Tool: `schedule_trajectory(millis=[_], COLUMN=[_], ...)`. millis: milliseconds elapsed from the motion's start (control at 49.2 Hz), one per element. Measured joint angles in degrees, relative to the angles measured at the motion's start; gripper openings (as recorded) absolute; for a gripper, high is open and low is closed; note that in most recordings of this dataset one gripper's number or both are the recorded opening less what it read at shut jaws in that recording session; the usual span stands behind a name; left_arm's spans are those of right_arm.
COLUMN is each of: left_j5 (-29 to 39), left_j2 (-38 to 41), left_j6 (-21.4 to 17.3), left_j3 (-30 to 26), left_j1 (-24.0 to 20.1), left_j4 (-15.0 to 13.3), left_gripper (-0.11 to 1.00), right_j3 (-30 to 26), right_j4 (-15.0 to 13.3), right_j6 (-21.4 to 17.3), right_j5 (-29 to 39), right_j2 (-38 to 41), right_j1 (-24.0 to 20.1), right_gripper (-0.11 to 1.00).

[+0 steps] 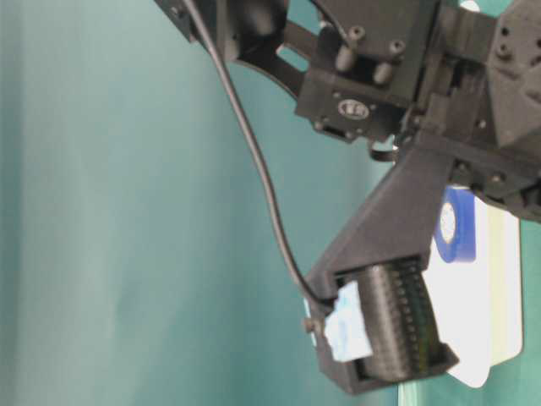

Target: Pick up the tape from a random location and place it into the white case.

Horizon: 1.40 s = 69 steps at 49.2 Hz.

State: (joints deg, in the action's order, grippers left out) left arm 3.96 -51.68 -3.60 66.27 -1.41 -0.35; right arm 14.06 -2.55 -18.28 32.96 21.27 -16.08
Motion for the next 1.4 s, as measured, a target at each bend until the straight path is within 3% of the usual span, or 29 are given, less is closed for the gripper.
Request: schedule_trajectory(millis=[793,1402], left_j5=[0.09,0.00], left_j2=[0.00,0.00], left_j6=[0.00,0.00], left_j3=[0.00,0.00], left_j1=[-0.09,0.00], left_j4=[0.00,0.00], left_gripper=[0.98,0.98], right_j3=[0.00,-0.09], right_j4=[-0.09,-0.09], right_j6=[0.35,0.53], right_j5=[0.00,0.09], right_j2=[-0.09,-0.26], right_j1=[0.00,0.00], right_gripper=[0.36,0.31])
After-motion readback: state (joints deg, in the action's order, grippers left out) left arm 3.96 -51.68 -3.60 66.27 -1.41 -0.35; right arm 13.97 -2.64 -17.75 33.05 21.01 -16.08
